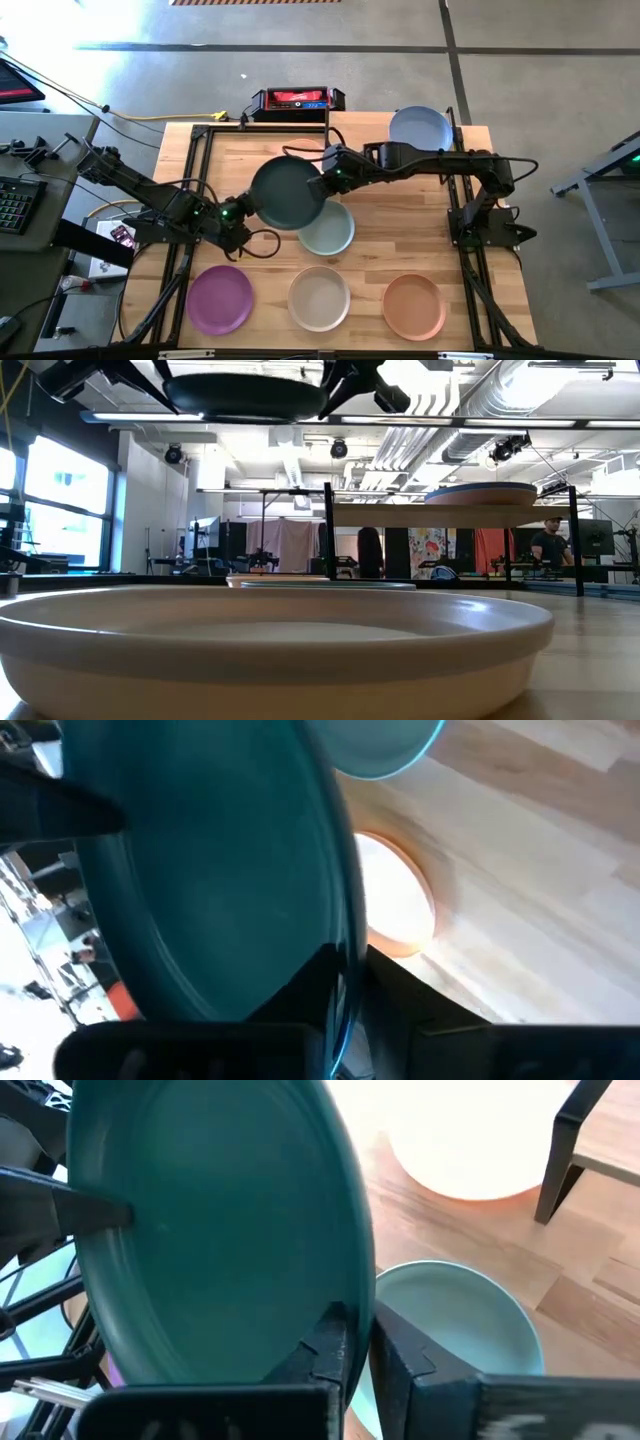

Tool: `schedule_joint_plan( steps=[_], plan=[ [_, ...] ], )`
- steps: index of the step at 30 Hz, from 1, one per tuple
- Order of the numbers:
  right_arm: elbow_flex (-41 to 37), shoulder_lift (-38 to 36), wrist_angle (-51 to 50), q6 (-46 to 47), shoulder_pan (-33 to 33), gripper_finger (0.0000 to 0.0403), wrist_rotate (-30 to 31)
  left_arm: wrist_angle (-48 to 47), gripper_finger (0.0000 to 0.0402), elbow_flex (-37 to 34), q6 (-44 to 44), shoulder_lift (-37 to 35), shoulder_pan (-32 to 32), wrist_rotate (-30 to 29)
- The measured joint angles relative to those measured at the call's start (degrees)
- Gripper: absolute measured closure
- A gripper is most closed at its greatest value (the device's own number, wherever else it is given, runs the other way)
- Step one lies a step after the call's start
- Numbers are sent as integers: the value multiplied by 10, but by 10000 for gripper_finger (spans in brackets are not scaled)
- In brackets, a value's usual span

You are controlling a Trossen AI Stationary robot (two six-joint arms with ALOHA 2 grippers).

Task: Place and stack plates onto a shelf
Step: Stack the green plate on top of the blue plate on the shelf

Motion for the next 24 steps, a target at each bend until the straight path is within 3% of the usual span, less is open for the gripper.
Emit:
schedule_joint_plan(
  steps=[15, 24],
  plan=[
    [0, 0, -5, 0, -2, 402, -3, -1, 292, 0, -189, 0, 0, 19],
    [0, -24, -89, -3, -25, 403, 0, -3, 279, 0, -245, 0, 0, -6]
  ],
)
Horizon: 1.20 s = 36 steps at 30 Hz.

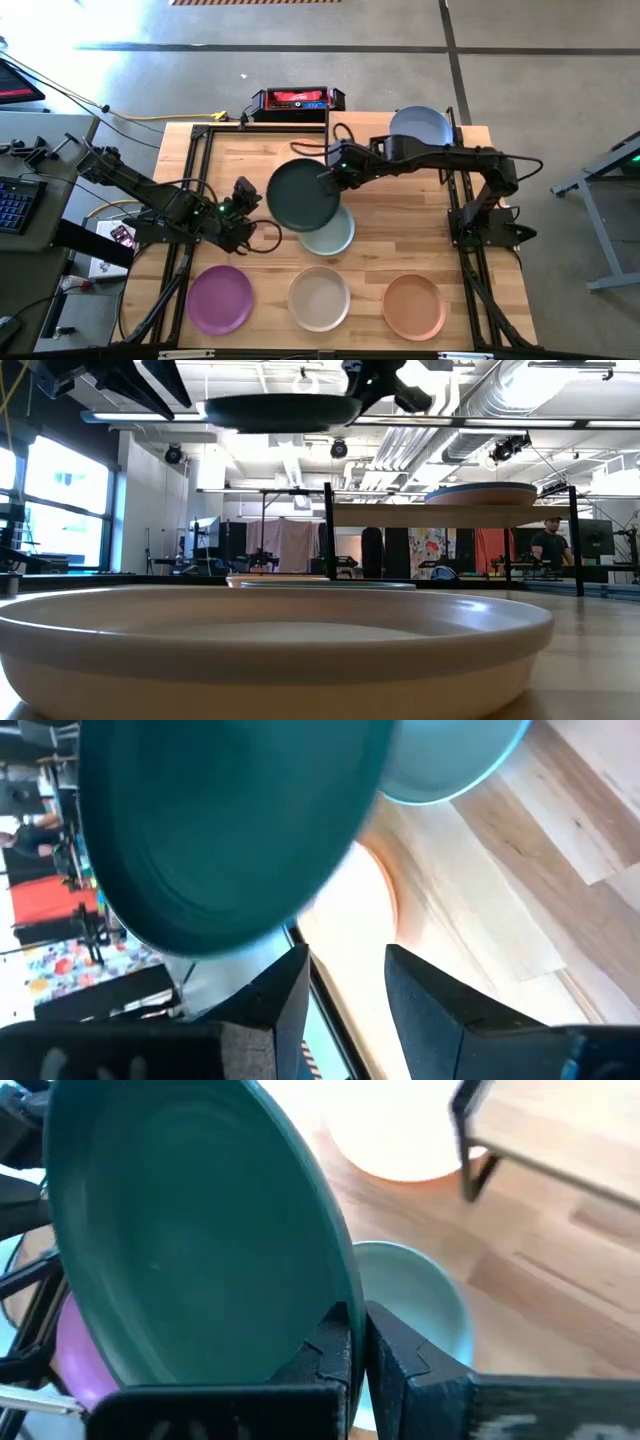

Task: Place and stack plates onto a shelf
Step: Stack the green plate on top of the blue plate on the shelf

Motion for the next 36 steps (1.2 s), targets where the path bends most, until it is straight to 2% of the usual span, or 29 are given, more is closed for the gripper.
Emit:
schedule_joint_plan(
  steps=[7, 24, 29, 36],
  plan=[
    [1, -52, -72, -31, -33, 403, 12, 1, 279, 0, -44, 0, 0, -20],
    [0, -207, -203, -101, -84, 403, 123, 2, 282, 0, -296, 0, 13, -20],
    [-52, -257, -206, -118, -112, 403, 130, 1, 282, 0, -314, 0, 41, -20],
    [-188, -366, -159, -115, -169, 403, 96, 2, 284, 0, -314, 0, 78, -19]
  ],
)
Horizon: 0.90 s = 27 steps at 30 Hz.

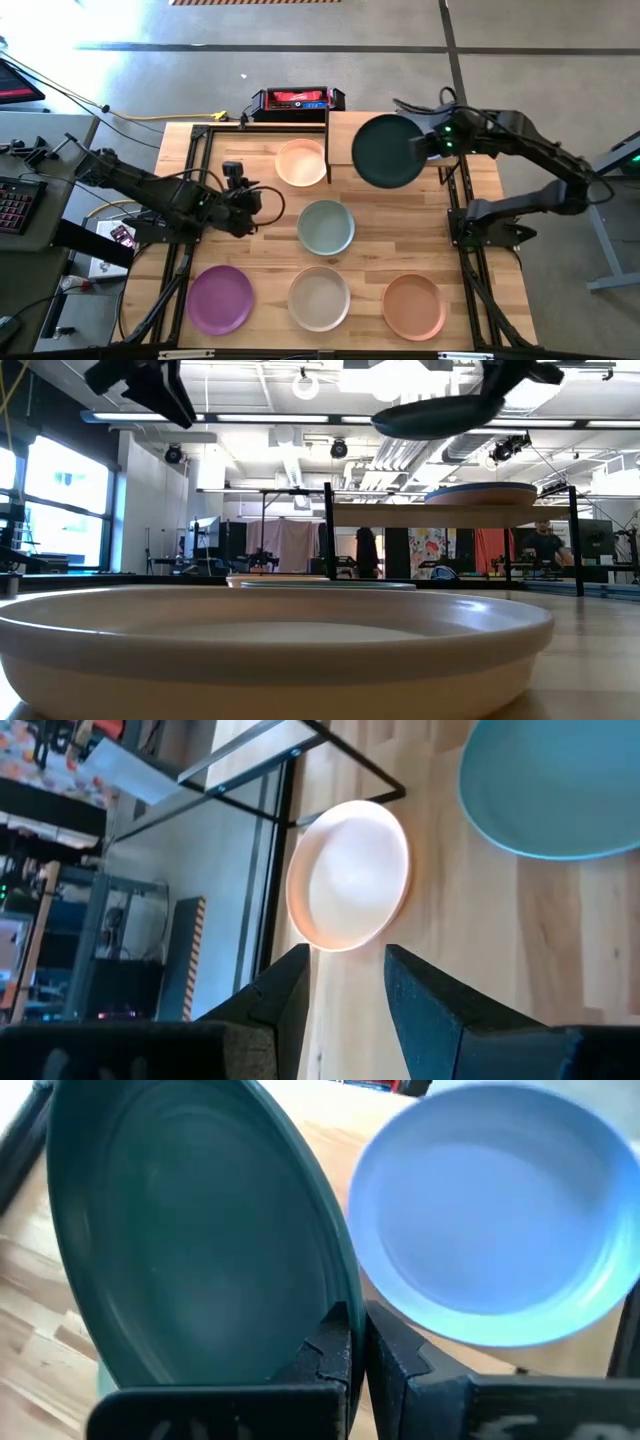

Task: Place and stack plates onto a shelf
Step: Stack the green plate on top of the blue plate on the shelf

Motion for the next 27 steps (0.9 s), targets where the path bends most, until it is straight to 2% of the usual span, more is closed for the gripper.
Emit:
schedule_joint_plan(
  steps=[6, 13, 22, 27],
  plan=[
    [-97, -105, 52, 23, -61, 403, -27, 0, 284, 0, 0, 0, 28, 0],
    [-147, -190, 53, 87, -142, 403, -14, 0, 284, 0, 0, 0, 48, 7],
    [-158, -208, 55, 198, -199, 403, 53, 1, 284, 0, 0, 0, 54, 32],
    [-158, -197, 55, 253, -207, 403, 63, 1, 284, 0, 0, 0, 54, 33]
  ],
)
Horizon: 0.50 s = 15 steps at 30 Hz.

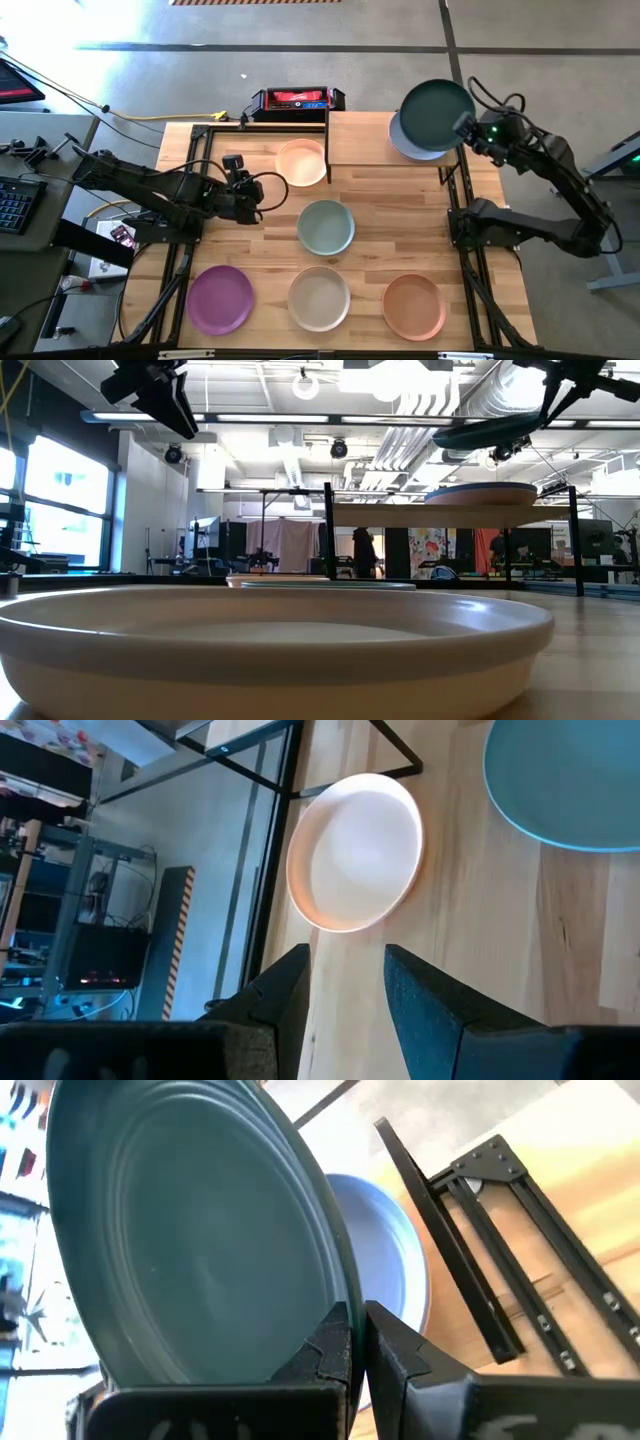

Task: Place and stack plates onto a shelf
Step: Stack the green plate on top of the blue plate on the shelf

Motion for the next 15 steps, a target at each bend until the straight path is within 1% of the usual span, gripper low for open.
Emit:
schedule_joint_plan(
  steps=[5, 15],
  plan=[
    [0, 12, -4, 48, 0, 403, -1, 7, 284, 0, 0, 0, 0, 0],
    [0, 37, -13, 90, 0, 403, -13, 21, 284, 0, 1, 0, 0, 0]
  ],
)
